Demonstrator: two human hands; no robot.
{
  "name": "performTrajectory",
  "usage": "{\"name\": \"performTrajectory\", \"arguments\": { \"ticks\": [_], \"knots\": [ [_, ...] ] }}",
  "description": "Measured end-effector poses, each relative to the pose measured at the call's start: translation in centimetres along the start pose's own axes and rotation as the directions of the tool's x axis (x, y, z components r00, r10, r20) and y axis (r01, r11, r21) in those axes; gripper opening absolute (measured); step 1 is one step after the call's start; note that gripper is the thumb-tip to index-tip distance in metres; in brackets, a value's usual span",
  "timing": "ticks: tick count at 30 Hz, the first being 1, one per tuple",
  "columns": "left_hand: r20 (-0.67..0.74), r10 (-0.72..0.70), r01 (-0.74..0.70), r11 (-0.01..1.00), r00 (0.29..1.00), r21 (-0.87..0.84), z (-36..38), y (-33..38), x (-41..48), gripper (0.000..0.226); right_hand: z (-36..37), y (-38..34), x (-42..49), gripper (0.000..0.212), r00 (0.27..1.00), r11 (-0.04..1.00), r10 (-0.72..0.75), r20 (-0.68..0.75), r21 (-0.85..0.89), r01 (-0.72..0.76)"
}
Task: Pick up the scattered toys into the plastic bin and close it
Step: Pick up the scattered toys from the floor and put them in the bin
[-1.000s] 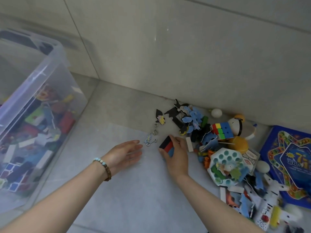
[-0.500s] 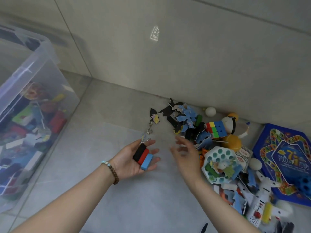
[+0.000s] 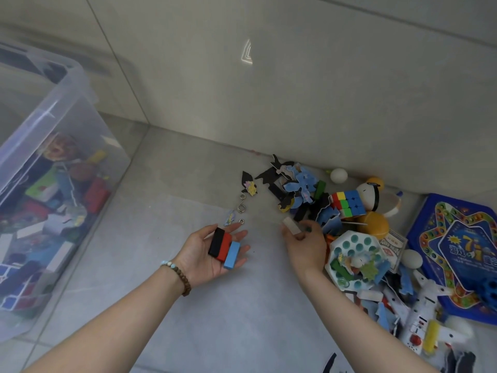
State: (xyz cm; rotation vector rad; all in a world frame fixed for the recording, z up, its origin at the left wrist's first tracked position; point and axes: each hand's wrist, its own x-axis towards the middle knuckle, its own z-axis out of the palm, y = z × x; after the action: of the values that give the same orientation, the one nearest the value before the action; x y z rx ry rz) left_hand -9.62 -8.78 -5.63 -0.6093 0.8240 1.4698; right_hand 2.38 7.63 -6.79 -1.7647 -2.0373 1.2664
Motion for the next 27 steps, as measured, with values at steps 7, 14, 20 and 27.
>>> {"name": "performTrajectory", "arguments": {
  "ticks": [7, 14, 20, 27],
  "knots": [
    [0.009, 0.004, -0.004, 1.0, 1.0, -0.022, -0.4, 0.0, -0.1, 0.045, 0.7, -1.0, -1.2, 0.024, 0.996, 1.0, 0.012, 0.091, -0.025, -0.01],
    [-0.04, 0.059, -0.06, 0.998, 0.997, -0.036, -0.5, 0.5, -0.3, 0.042, 3.2, -4.4, -4.8, 0.018, 0.883, 0.967, -0.121, 0.453, 0.254, 0.002],
    [-0.151, 0.19, -0.191, 0.982, 0.97, 0.007, -2.3, 2.4, -1.1, 0.034, 5.0, -4.7, -1.7, 0.013, 0.902, 0.971, -0.191, 0.388, 0.207, 0.117],
    [-0.145, 0.203, -0.212, 0.976, 0.968, -0.045, -3.5, 3.2, -1.7, 0.035, 7.8, -4.7, -2.2, 0.038, 0.91, 0.962, -0.249, 0.331, -0.022, 0.271]
  ]
}}
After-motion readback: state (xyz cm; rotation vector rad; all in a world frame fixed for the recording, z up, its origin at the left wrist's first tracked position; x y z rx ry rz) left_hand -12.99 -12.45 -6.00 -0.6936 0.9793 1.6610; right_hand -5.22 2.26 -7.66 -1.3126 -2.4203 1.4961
